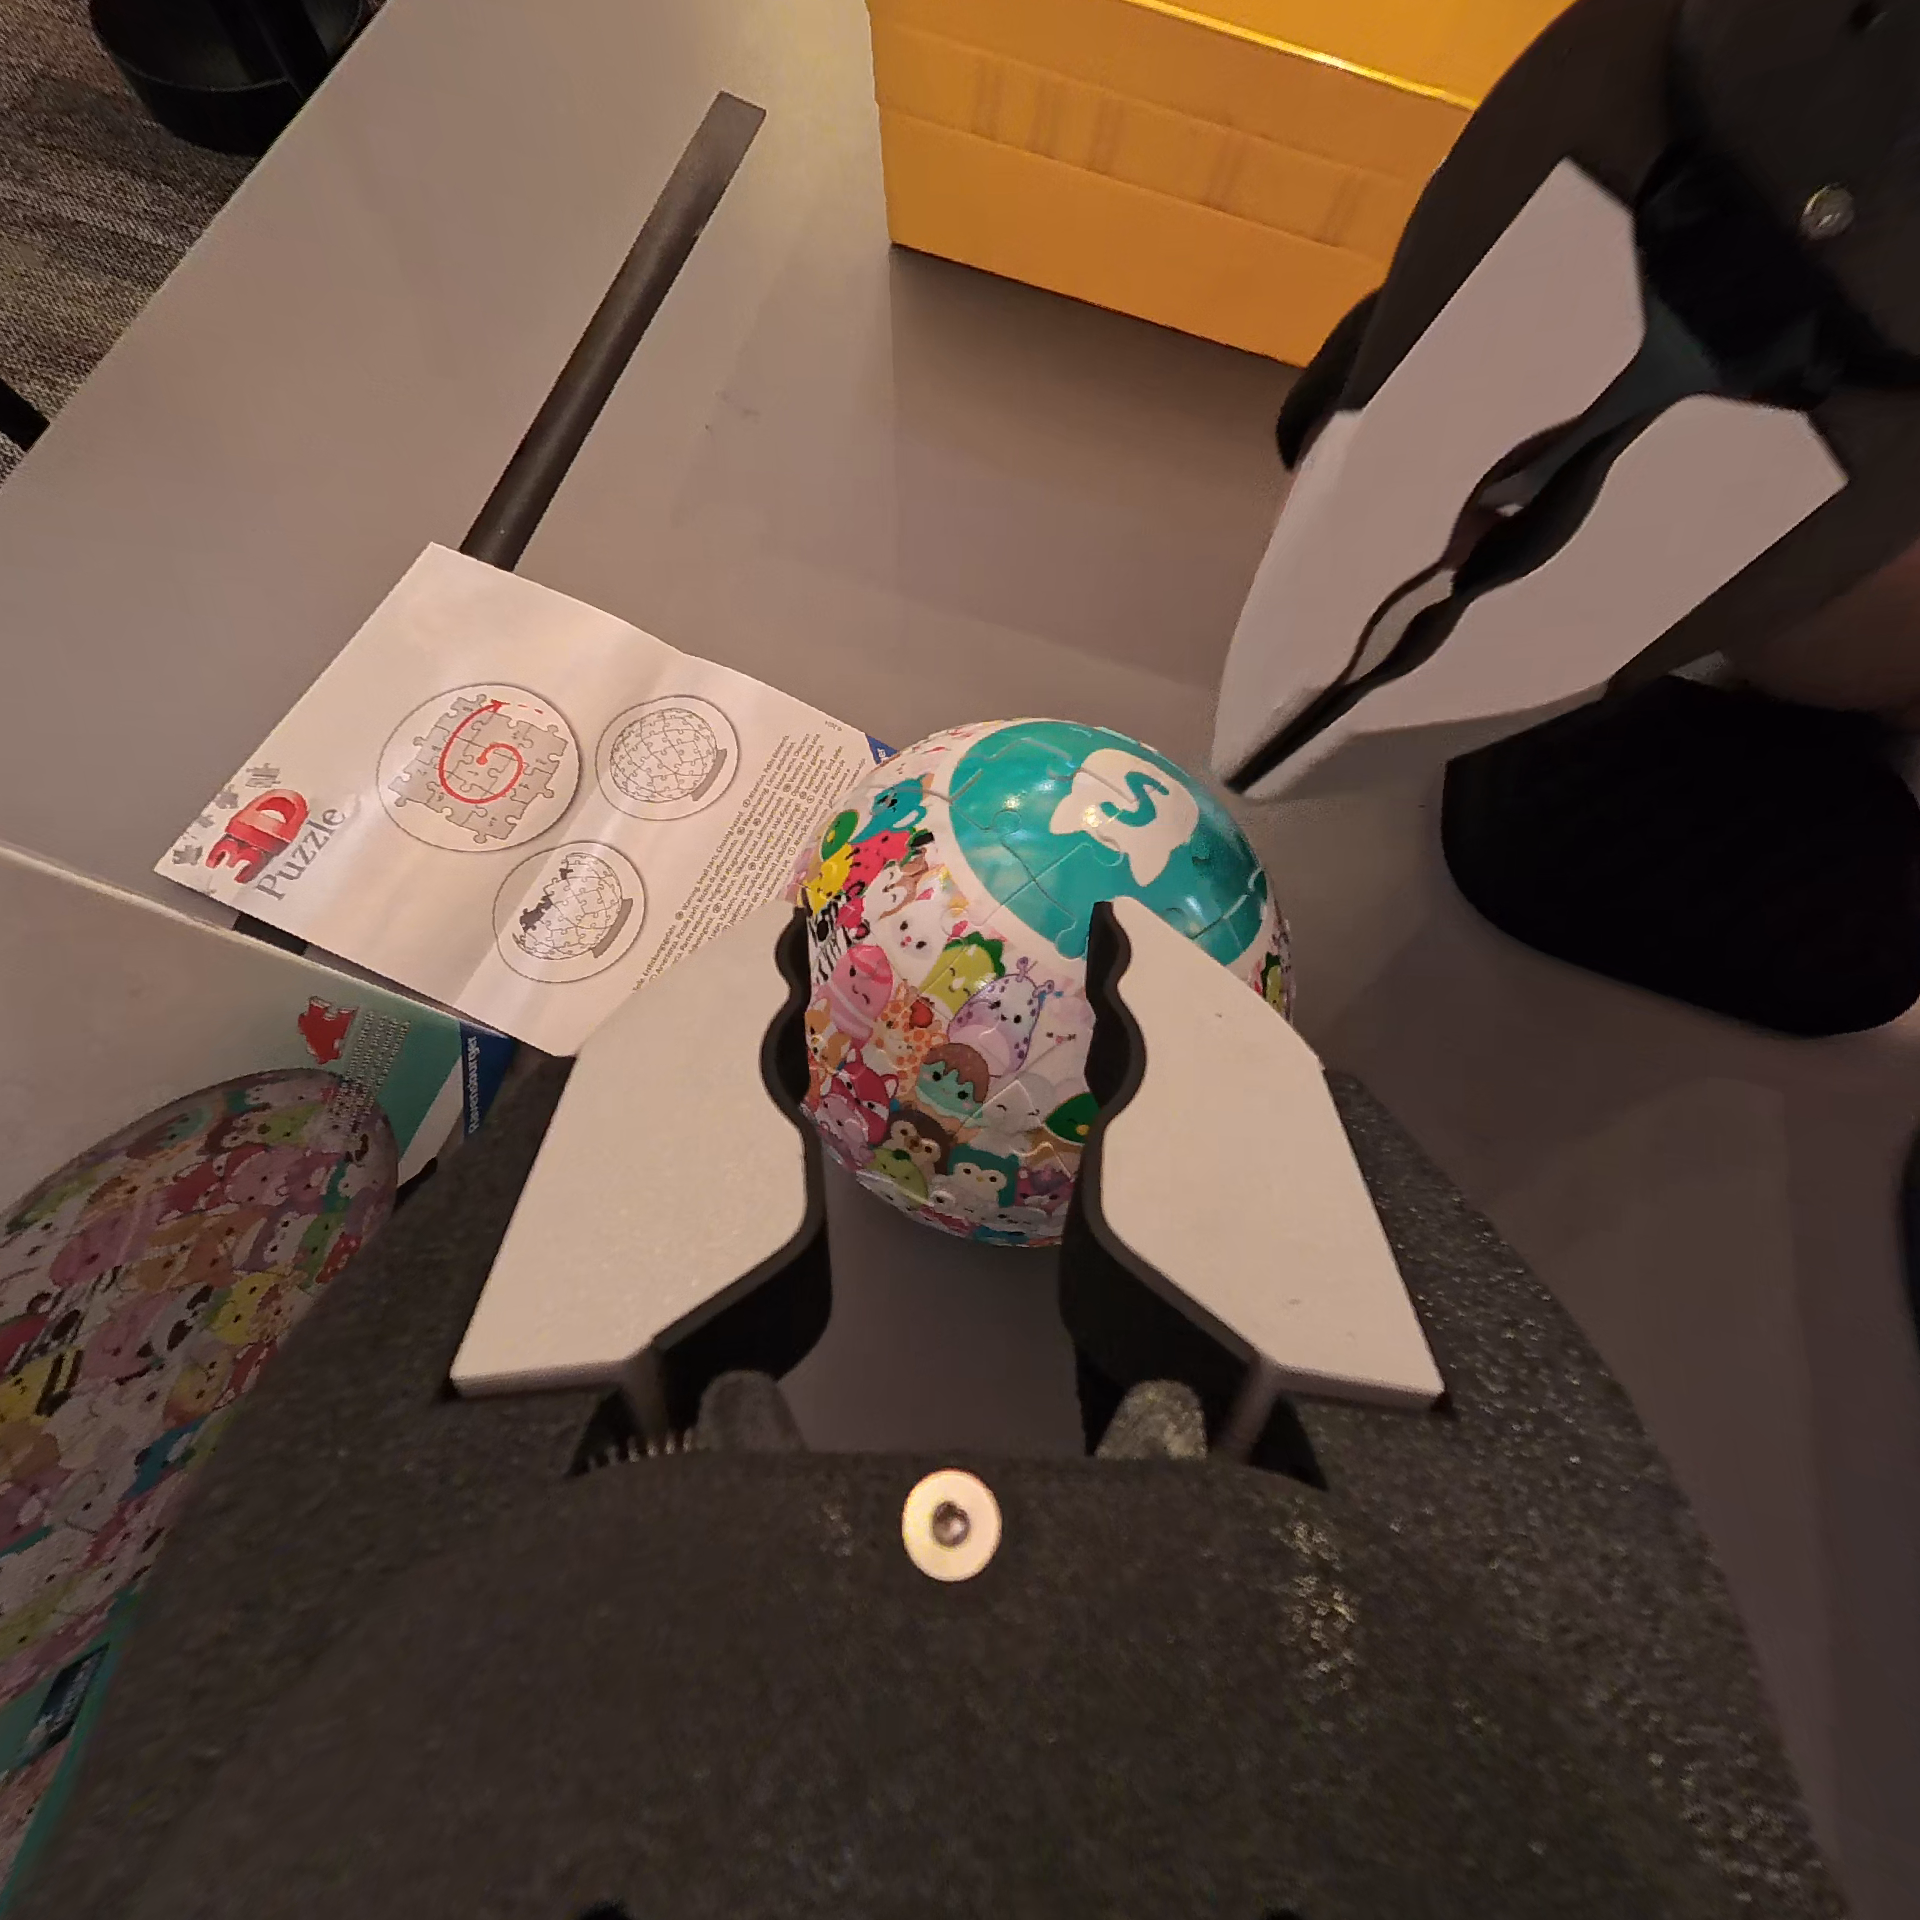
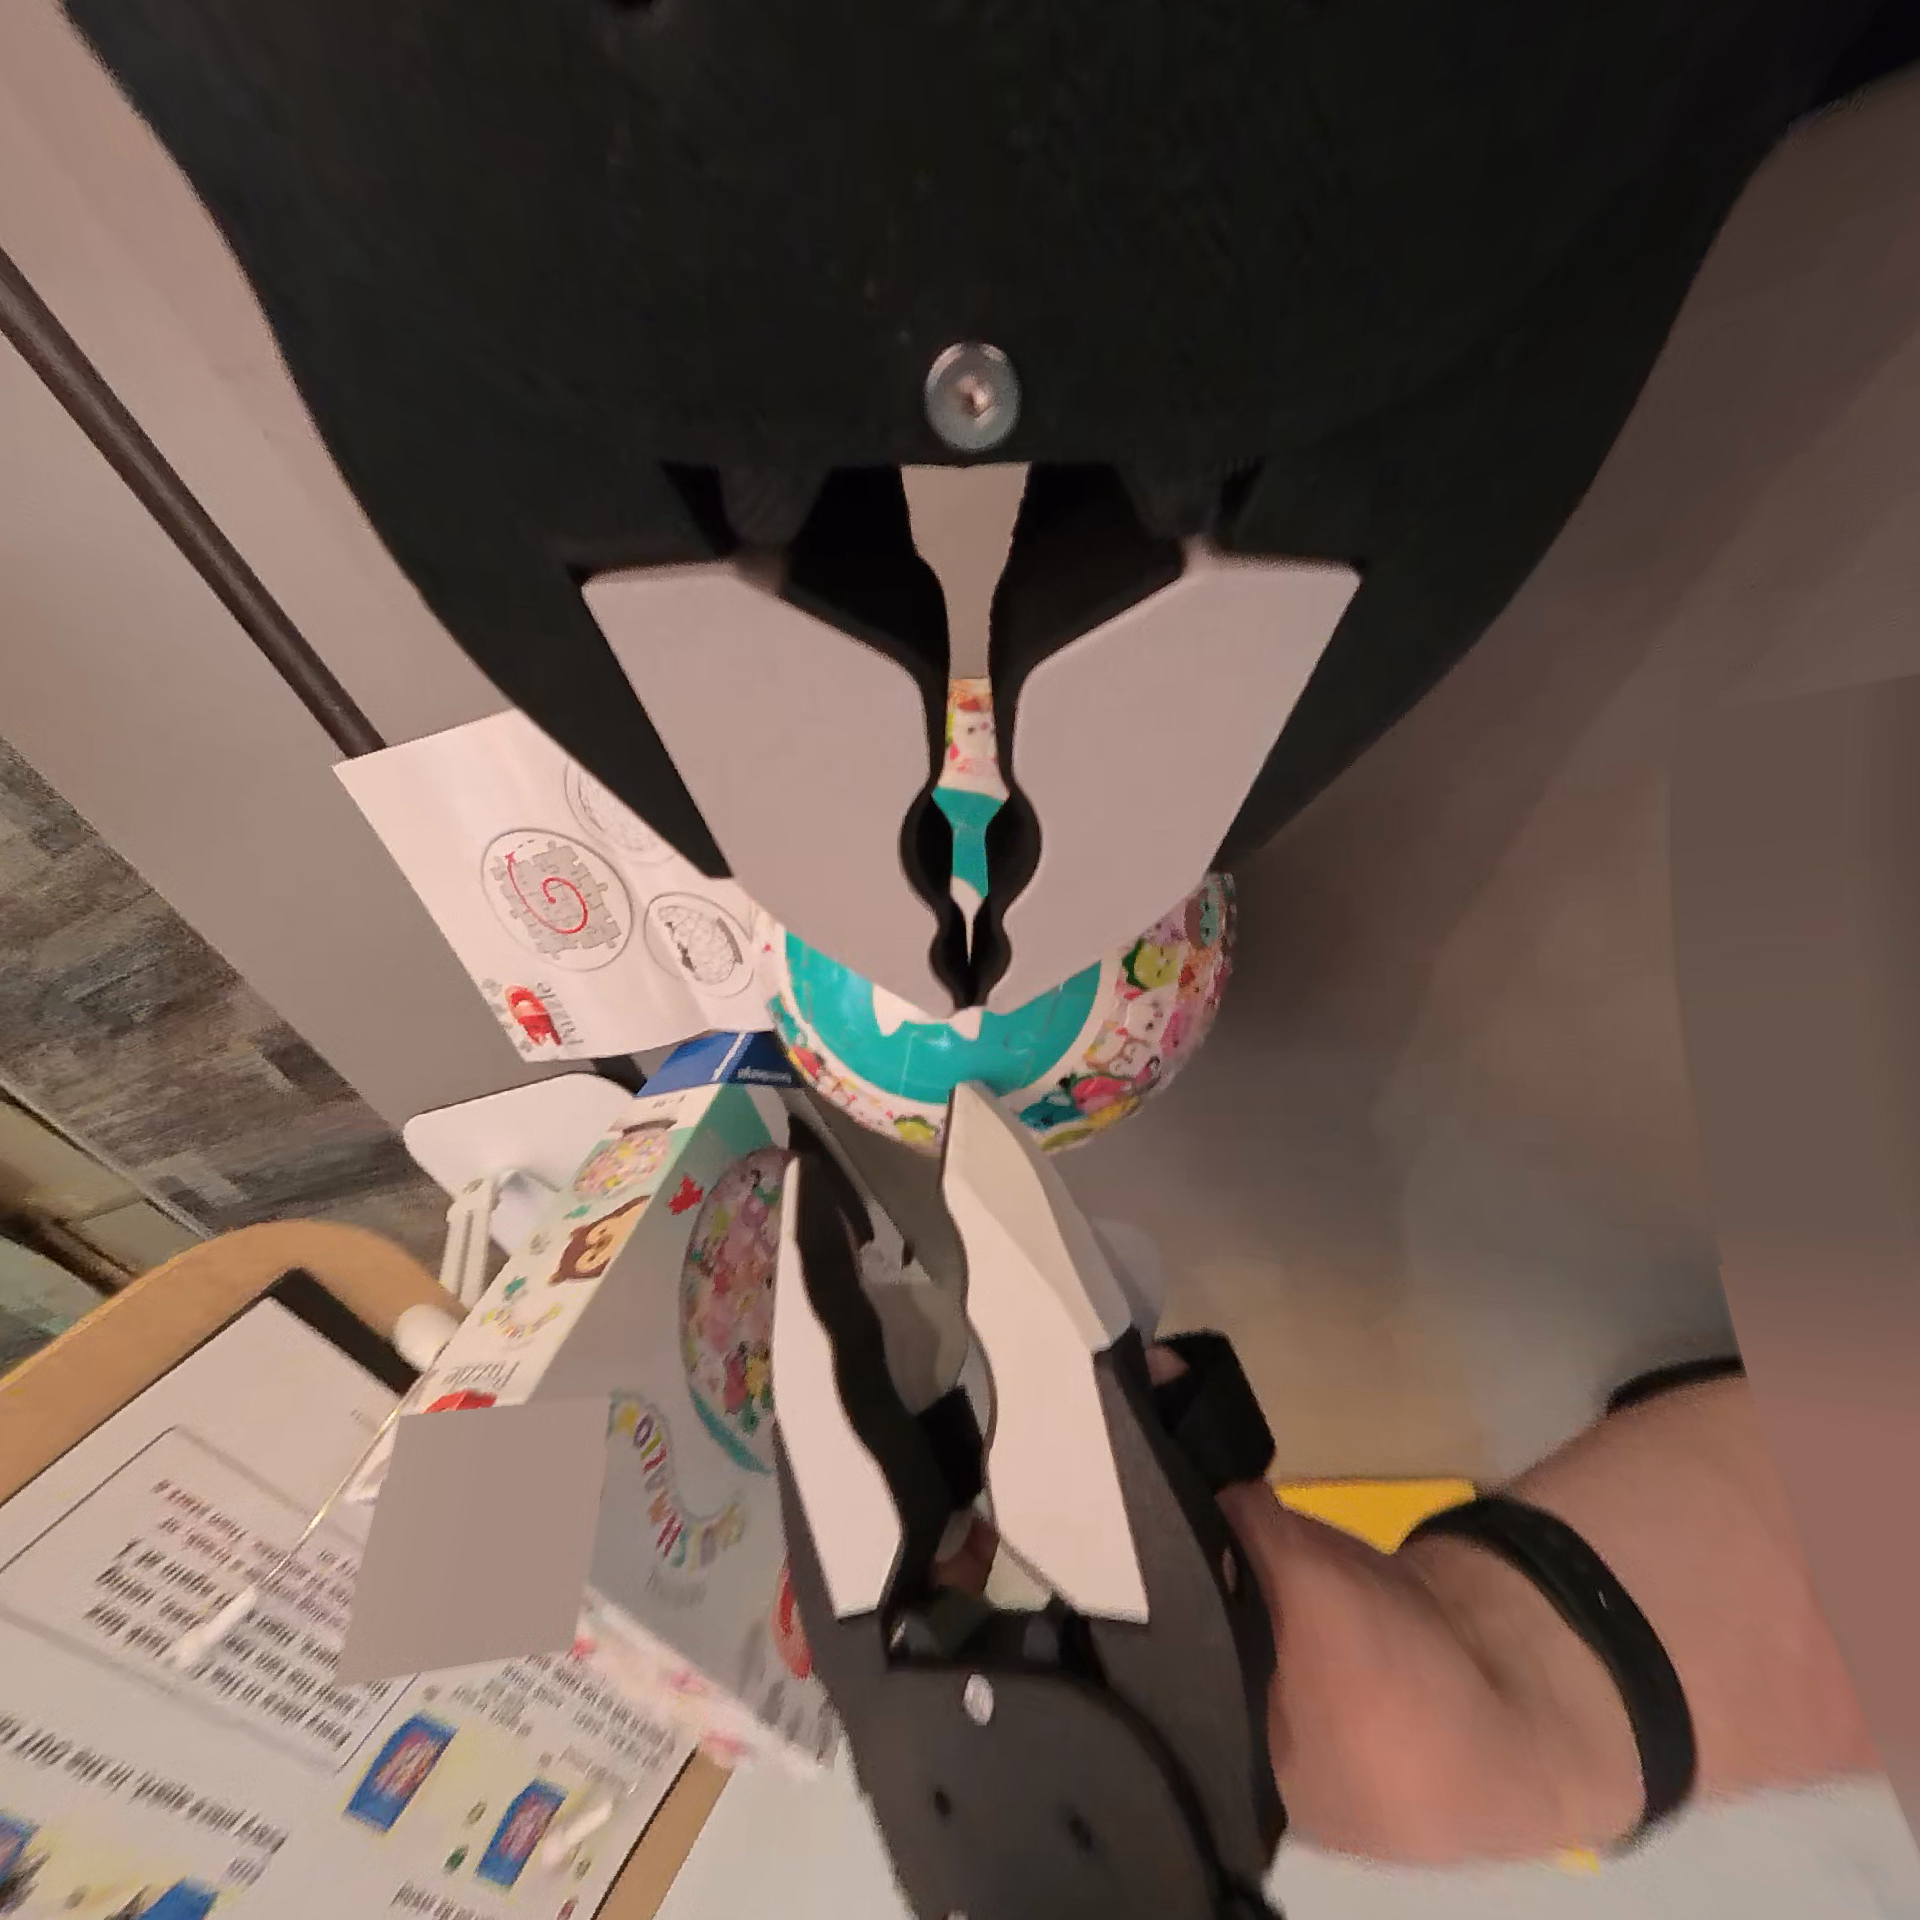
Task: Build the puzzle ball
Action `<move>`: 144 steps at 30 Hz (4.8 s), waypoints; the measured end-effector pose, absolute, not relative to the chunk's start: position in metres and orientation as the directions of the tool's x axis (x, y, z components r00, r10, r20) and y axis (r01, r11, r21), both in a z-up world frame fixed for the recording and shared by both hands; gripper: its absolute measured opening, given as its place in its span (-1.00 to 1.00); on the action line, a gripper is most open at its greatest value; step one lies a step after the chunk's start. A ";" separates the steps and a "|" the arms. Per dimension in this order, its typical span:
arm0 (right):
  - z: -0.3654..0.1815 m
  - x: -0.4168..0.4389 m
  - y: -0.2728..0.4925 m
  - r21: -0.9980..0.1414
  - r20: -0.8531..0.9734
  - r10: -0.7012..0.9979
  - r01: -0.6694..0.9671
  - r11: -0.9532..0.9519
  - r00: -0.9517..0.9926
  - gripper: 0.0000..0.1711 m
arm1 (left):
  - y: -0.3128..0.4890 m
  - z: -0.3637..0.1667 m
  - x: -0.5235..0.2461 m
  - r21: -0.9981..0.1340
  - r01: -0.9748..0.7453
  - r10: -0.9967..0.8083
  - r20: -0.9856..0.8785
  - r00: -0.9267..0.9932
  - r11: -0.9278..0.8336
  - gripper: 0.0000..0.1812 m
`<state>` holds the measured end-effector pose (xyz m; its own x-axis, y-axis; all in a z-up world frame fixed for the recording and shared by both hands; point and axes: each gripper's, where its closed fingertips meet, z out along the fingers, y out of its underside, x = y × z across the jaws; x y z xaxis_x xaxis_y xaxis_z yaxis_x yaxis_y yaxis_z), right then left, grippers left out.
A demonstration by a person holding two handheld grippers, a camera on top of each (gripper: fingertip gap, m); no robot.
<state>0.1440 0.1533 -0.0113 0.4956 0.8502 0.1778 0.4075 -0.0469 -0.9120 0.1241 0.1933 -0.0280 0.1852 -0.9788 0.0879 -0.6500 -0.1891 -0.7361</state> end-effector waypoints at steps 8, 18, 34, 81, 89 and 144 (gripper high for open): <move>-0.025 0.139 0.152 -0.898 0.156 0.867 0.434 -0.075 0.473 -0.99 | 0.193 -0.028 0.124 -0.737 -0.648 -0.978 0.093 0.186 -0.193 -0.43; -0.027 0.141 0.155 -0.894 0.149 0.863 0.439 -0.091 0.483 -0.99 | 0.194 -0.028 0.124 -0.740 -0.644 -0.978 0.098 0.183 -0.195 -0.43; -0.026 0.141 0.153 -0.895 0.181 0.865 0.443 -0.052 0.468 -0.99 | 0.194 -0.028 0.124 -0.742 -0.641 -0.978 0.098 0.183 -0.194 -0.43; -0.016 0.138 0.173 -0.922 0.118 0.848 0.373 -0.099 0.516 -0.99 | 0.191 -0.029 0.128 -0.751 -0.626 -0.977 0.132 0.170 -0.210 -0.45; -0.022 0.136 0.172 -0.912 0.103 0.857 0.392 -0.122 0.506 -0.99 | 0.192 -0.029 0.128 -0.753 -0.623 -0.976 0.134 0.169 -0.211 -0.45; 0.063 0.197 0.134 -0.968 0.188 0.750 0.247 0.033 0.635 -0.99 | 0.169 0.041 0.066 -0.859 -0.445 -0.940 0.112 0.323 -0.255 -0.48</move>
<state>0.1972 0.1343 0.0627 0.6347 0.7496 0.1876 0.2468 0.0334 -0.9685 0.0661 0.1687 0.0410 0.3231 -0.9398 0.1116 -0.4448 -0.2548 -0.8586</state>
